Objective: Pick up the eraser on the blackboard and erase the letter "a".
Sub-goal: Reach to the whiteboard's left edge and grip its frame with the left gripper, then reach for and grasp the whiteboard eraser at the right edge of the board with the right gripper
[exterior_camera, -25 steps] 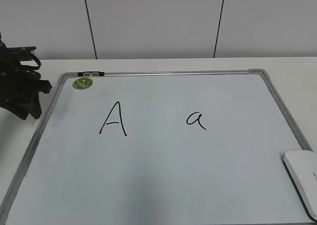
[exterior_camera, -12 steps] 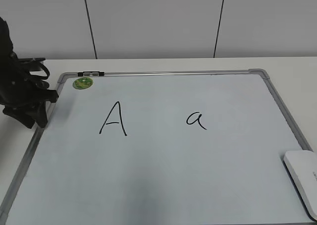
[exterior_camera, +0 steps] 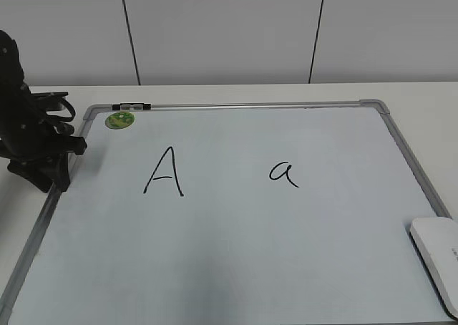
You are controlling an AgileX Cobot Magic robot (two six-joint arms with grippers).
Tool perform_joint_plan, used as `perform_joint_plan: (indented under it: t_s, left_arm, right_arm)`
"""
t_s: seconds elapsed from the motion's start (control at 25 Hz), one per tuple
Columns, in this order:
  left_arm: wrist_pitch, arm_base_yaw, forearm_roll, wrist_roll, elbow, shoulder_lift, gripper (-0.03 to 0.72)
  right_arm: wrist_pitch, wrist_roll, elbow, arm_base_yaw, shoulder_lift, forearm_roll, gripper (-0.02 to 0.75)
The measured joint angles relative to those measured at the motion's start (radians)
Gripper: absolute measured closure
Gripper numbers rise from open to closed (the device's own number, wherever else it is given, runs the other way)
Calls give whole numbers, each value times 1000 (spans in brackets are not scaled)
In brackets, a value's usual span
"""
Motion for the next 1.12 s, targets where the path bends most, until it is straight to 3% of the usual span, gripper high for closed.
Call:
perform_joint_plan:
  t_s: [0.44,0.92,1.12]
  left_arm:
    - [4,3,-4,-15,-4,0,651]
    - [4,4,-3,-18,-4,0,662]
    - [4,4,3,-18,-4,0,661]
  right_arm:
    - [0,0,0,0,0,0,218]
    - [2,0,0,0,22,5,219]
    - [6,-11,-44,-2,351,8,219]
